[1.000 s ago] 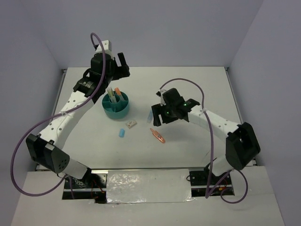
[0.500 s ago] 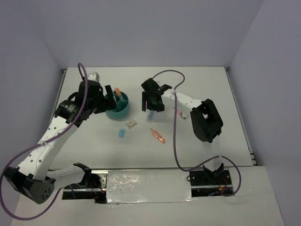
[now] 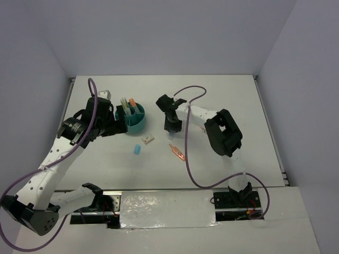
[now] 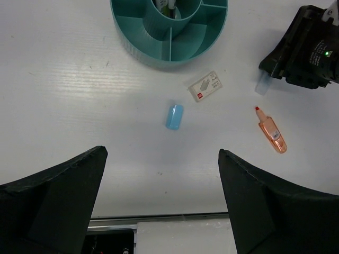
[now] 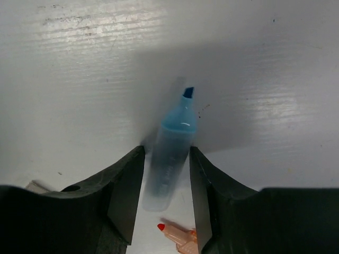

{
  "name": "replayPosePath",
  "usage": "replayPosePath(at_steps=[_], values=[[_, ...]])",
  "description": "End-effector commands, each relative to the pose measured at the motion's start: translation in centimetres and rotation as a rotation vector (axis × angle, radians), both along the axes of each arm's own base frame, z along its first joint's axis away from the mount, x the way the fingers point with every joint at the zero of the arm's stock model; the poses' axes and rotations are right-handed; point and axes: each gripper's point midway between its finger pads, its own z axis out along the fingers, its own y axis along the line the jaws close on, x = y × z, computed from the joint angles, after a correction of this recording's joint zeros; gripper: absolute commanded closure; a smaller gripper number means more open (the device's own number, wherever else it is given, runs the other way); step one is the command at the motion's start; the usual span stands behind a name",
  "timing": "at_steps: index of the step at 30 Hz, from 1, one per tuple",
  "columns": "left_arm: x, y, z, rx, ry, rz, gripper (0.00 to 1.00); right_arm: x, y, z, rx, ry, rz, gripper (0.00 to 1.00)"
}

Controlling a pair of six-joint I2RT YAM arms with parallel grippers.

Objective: Sort the stationery into containers
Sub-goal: Pick up the pen from the center of the board.

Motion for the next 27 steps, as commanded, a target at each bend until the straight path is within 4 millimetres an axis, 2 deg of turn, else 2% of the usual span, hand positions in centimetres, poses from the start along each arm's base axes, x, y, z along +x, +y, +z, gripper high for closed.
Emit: replayPosePath(at_steps=[1, 2, 4, 5, 7, 8, 9, 10, 12, 13, 15, 16, 19, 21, 22, 23, 24, 25, 26, 27], values=[[-0.7, 0.2, -0.2, 0.014, 0.005, -0.026, 0.01, -2.0, 1.0, -2.2, 0.033, 0.048, -0.023, 0.54], [-0.7, 0.2, -0.4, 0.015, 0.013, -0.03, 0.01, -2.6, 0.8, -2.8, 0.035, 0.065, -0.033, 0.62], [-1.0, 0.2, -1.2, 0.026, 0.042, -0.035, 0.01, -2.4, 1.0, -2.5, 0.058, 0.049, -0.045, 0.71], [-1.0, 0.2, -1.4, 0.028, 0.046, -0.033, 0.01, -2.6, 0.8, -2.5, 0.058, 0.047, -0.047, 0.79], [-1.1, 0.2, -2.3, 0.032, 0.065, -0.038, 0.01, -1.7, 1.7, -0.3, 0.119, -0.014, -0.023, 0.84], [-1.1, 0.0, -2.7, 0.028, 0.068, -0.042, 0.01, -1.6, 1.8, 0.5, 0.142, -0.031, -0.005, 0.95], [-1.1, -0.3, -3.5, 0.021, 0.081, -0.054, 0.01, -1.0, 2.3, 1.8, 0.164, -0.069, 0.018, 1.0], [-1.1, -0.5, -4.0, 0.021, 0.095, -0.061, 0.01, -0.3, 2.7, 4.3, 0.183, -0.126, 0.065, 1.0], [-1.4, -1.2, -5.8, 0.019, 0.149, -0.084, 0.02, 0.2, 3.0, 7.1, 0.201, -0.182, 0.116, 1.0], [-1.3, -1.4, -6.4, 0.021, 0.161, -0.087, 0.02, 0.4, 3.1, 9.8, 0.218, -0.234, 0.162, 1.0], [-1.4, -2.2, -8.1, 0.046, 0.197, -0.1, 0.02, 0.1, 2.6, 12.3, 0.21, -0.274, 0.209, 1.0], [-0.9, -2.7, -8.3, 0.048, 0.186, -0.106, 0.02, -0.1, 2.2, 14.7, 0.228, -0.315, 0.219, 1.0], [-0.5, -4.5, -9.9, 0.063, 0.193, -0.138, 0.02, -1.9, 0.3, 17.7, 0.204, -0.335, 0.251, 1.0], [-0.1, -5.0, -11.6, 0.085, 0.213, -0.142, 0.03, -3.0, -0.5, 18.7, 0.202, -0.339, 0.268, 1.0], [0.6, -5.7, -11.9, 0.071, 0.196, -0.153, 0.05, -3.9, -0.9, 18.3, 0.205, -0.319, 0.279, 1.0], [0.8, -5.8, -12.6, 0.077, 0.207, -0.15, 0.05, -4.7, -1.4, 19.9, 0.238, -0.354, 0.285, 1.0], [1.0, -5.7, -14.1, 0.101, 0.242, -0.144, 0.07, -5.6, -2.1, 19.1, 0.23, -0.337, 0.292, 1.0], [1.3, -5.7, -14.8, 0.115, 0.253, -0.137, 0.1, -6.3, -2.3, 19.4, 0.243, -0.341, 0.296, 1.0], [1.6, -5.8, -15.9, 0.131, 0.28, -0.127, 0.14, -7.1, -3.0, 20.7, 0.265, -0.371, 0.297, 1.0], [1.7, -5.8, -16.3, 0.136, 0.287, -0.12, 0.15, -7.9, -3.6, 19.8, 0.258, -0.354, 0.299, 1.0]])
